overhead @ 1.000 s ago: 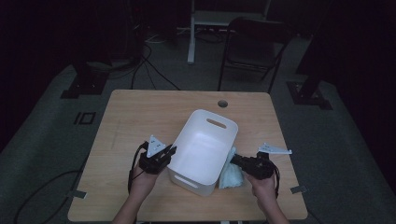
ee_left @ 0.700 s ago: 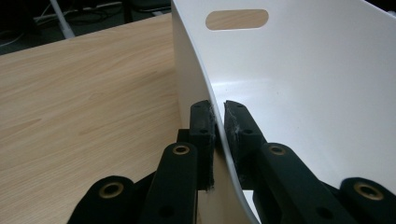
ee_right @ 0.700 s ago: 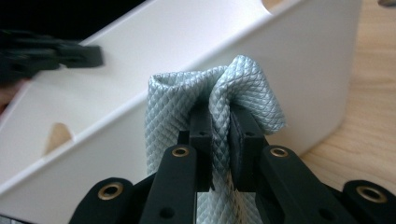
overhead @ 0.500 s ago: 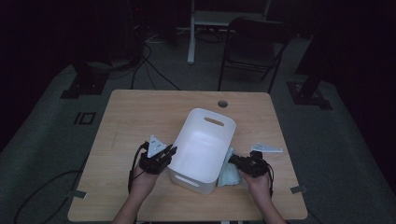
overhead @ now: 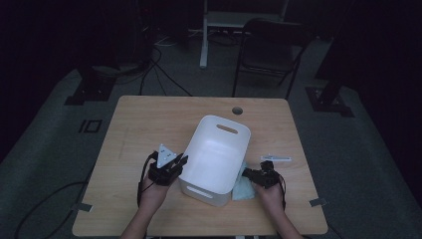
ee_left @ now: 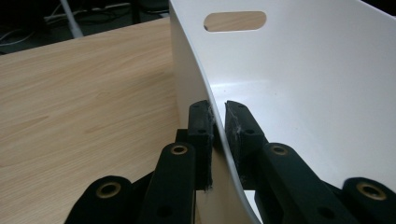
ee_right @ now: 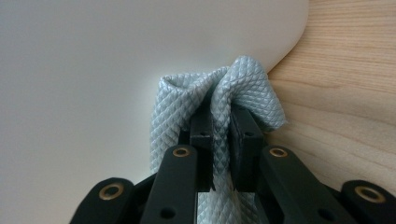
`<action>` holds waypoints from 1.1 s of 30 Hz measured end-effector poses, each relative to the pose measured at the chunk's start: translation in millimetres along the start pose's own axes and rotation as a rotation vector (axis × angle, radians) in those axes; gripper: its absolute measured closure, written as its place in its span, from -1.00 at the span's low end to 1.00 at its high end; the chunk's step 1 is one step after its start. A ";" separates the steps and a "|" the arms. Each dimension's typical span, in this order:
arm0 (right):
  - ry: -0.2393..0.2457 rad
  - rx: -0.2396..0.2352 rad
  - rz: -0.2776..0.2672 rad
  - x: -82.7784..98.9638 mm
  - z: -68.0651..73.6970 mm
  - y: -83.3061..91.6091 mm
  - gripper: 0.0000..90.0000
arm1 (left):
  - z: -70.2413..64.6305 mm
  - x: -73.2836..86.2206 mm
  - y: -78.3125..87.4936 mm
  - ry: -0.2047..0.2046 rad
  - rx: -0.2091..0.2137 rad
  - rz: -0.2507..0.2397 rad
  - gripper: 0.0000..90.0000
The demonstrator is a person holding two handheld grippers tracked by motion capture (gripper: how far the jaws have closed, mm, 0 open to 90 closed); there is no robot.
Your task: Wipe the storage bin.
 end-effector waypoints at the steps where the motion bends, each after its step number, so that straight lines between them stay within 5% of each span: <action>1: 0.003 0.002 0.001 -0.4 1.2 0.6 0.82 | 0.0 0.0 0.0 0.001 -0.003 0.000 0.81; 8: 0.031 -0.075 -0.050 -7.3 23.2 26.0 0.82 | -0.4 -0.2 -0.2 0.007 -0.008 0.002 0.81; 15: 0.113 -0.179 -0.171 -19.3 51.8 58.3 0.82 | -0.7 0.0 -0.1 0.004 -0.012 0.001 0.81; 22: 0.159 -0.130 -0.164 -19.2 54.0 55.7 0.82 | -0.3 0.0 -0.7 0.007 0.007 -0.001 0.81; 33: 0.081 -0.075 -0.085 -6.8 22.9 26.2 0.82 | -1.4 0.3 -1.4 -0.001 0.013 -0.009 0.79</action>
Point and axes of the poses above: each handheld gripper's, and its own axes: y roughly backward along the jaws, x roughly out of its underside, z roughly to its left, the point moved 2 cm from there along -y, roughly forward along the jaws, and after that the axes turned 1 degree about -z, right-handed, at the moved point
